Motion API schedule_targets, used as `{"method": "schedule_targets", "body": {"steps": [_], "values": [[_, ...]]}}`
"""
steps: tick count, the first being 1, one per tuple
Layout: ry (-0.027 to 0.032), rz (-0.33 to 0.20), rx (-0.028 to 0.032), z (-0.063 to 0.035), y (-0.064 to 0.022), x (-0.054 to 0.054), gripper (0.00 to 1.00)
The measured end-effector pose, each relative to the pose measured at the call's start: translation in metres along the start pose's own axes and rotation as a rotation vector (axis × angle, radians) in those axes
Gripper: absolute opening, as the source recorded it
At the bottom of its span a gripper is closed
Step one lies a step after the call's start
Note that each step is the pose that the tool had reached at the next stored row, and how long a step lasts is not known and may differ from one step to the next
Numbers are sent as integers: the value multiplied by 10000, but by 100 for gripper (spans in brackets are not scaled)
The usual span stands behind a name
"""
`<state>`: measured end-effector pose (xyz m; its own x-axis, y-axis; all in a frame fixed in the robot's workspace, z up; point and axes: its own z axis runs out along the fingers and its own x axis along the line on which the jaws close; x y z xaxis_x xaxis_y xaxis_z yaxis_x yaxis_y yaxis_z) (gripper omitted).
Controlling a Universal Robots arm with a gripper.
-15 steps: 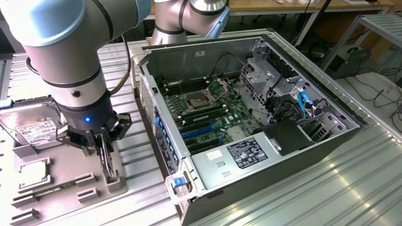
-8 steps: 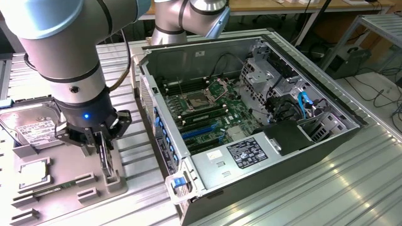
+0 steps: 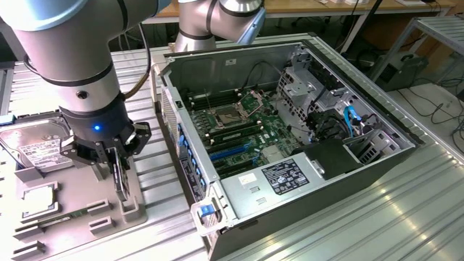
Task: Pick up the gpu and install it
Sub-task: 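Pick up the gpu and move the gpu toward the slot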
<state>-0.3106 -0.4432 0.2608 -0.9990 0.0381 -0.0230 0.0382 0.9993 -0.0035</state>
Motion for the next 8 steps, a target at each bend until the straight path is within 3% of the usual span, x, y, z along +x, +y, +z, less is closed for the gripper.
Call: {"method": "schedule_targets", "body": {"steps": [8], "values": [[-1,0,5,-94,0,-2,28]]}}
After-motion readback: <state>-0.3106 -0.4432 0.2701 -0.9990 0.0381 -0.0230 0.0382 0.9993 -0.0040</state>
